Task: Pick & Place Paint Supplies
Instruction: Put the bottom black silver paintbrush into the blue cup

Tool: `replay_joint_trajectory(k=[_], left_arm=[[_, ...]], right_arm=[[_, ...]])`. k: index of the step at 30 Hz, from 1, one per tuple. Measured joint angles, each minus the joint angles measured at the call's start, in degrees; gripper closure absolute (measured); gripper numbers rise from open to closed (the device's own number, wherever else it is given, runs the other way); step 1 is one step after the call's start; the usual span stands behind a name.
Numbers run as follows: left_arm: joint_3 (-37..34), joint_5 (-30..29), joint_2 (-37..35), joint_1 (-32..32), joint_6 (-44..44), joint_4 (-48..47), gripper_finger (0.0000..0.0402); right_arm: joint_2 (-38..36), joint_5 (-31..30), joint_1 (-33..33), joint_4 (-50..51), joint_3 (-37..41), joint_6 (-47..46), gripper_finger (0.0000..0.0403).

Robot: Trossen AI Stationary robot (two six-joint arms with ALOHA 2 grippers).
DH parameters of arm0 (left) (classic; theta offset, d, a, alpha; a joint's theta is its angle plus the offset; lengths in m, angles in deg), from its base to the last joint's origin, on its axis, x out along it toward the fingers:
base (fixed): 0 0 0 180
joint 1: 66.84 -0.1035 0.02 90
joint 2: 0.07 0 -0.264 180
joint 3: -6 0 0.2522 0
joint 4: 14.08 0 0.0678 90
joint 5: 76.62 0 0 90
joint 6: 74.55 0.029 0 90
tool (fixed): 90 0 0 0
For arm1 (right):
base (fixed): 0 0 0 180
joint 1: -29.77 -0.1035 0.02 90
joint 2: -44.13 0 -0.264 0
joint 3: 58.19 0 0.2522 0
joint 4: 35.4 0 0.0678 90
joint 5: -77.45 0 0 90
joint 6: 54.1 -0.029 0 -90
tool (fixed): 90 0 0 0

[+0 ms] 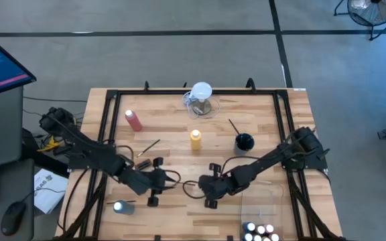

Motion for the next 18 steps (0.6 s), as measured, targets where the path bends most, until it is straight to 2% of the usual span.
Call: replay_joint_trajectory(k=[4, 11, 15, 18], left_arm=[[0.08, -1.65, 5.58, -0.05, 4.80, -0.07, 0.0306], [1.51, -14.65, 10.80, 1.27, 15.66, 0.03, 0.0274], [2.36, -24.22, 12.26, 1.76, 22.94, 0.08, 0.0244], [2.55, -25.82, 12.61, 0.60, 25.60, 0.30, 0.0225]], right_arm=[[-3.91, -3.76, -0.01, 4.43, -0.02, -8.50, 0.0403], [-6.28, -4.47, 0.00, 15.89, -3.04, -16.53, 0.0403], [-5.78, -4.47, -0.08, 20.83, -6.08, -18.08, 0.0403], [-5.78, -4.69, -0.31, 20.19, -6.88, -17.74, 0.0403]])
